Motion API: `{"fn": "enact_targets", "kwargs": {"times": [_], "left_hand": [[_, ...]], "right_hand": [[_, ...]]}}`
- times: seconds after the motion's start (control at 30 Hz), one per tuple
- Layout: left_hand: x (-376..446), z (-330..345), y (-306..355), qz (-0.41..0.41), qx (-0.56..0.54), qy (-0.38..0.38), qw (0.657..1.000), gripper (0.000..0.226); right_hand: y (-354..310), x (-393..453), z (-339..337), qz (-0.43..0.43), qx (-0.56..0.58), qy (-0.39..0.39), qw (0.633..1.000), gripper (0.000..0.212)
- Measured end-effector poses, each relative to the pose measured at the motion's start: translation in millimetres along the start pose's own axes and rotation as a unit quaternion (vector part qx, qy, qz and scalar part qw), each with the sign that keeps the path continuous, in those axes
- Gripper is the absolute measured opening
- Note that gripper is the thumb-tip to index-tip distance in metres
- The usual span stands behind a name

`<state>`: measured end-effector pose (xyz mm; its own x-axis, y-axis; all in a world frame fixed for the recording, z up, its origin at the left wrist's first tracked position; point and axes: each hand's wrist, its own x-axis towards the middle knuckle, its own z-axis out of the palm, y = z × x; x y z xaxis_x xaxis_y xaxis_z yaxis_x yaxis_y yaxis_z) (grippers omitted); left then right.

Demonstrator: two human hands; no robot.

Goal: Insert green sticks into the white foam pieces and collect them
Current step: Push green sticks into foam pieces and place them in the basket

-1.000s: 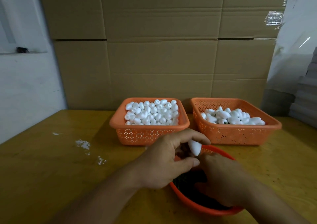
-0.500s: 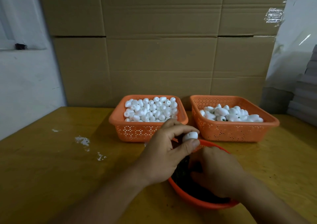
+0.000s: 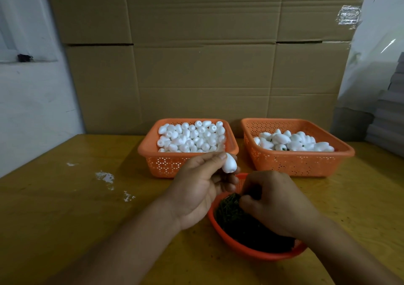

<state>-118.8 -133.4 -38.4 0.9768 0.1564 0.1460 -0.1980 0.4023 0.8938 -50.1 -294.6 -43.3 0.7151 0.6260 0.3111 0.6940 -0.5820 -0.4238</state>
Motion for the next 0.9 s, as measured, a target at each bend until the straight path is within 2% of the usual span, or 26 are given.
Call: {"fn": "enact_targets", "kwargs": {"times": [0.1, 0.3, 0.43, 0.67, 0.9], "left_hand": [[0, -1, 1, -0.024, -0.021, 0.015, 0.999, 0.022], [3, -4, 3, -0.047, -0.035, 0.047, 0.997, 0.02], [3, -7, 5, -0.068, -0.044, 0.055, 0.995, 0.026], [3, -6, 6, -0.079, -0.057, 0.053, 0.994, 0.033], [1, -3, 6, -0.085, -0.064, 0.056, 0.993, 0.032]], "right_hand": [[1, 0, -2, -0.004, 0.054, -0.001, 0.999, 0.004], [6, 1, -7, -0.011, 0.092, -0.002, 0.996, 0.039], [9, 3, -14, 0.007, 0.142, 0.037, 0.989, 0.026], [5, 0, -14, -0.072, 0.209, 0.073, 0.972, 0.006], [-7, -4, -11, -0.133, 0.277, 0.1, 0.946, 0.008]]}}
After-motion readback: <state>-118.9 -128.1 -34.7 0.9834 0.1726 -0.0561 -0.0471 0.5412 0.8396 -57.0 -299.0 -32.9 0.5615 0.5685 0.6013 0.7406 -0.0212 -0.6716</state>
